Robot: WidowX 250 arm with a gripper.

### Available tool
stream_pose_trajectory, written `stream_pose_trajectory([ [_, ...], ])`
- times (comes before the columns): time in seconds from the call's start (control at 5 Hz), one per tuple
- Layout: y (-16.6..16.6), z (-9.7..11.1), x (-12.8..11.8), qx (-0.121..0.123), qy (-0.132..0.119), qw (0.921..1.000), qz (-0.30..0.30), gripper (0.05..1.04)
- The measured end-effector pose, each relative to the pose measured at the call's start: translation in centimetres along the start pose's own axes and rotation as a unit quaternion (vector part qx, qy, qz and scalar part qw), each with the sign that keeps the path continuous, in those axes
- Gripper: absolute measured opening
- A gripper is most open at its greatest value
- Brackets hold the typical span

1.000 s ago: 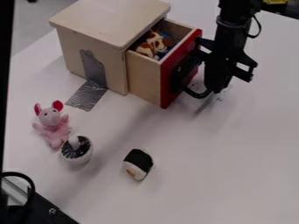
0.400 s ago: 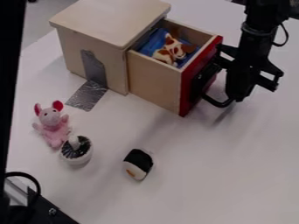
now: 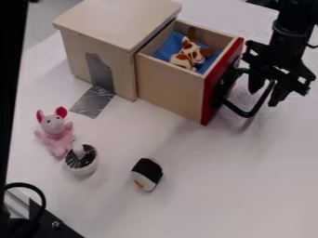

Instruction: Open the drawer

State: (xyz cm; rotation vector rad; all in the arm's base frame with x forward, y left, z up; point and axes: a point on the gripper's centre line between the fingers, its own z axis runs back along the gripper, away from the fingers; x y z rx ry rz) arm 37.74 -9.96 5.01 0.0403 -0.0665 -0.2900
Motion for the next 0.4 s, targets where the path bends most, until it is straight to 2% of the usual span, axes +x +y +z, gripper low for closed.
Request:
stream_pose_trajectory([
  [0.2,0.0,1.91,0.85,-0.005,-0.025,0.9997,0.006,0.949],
  [0.4,-0.09,1.83,0.95,-0.006,-0.028,0.9995,0.008,0.999],
])
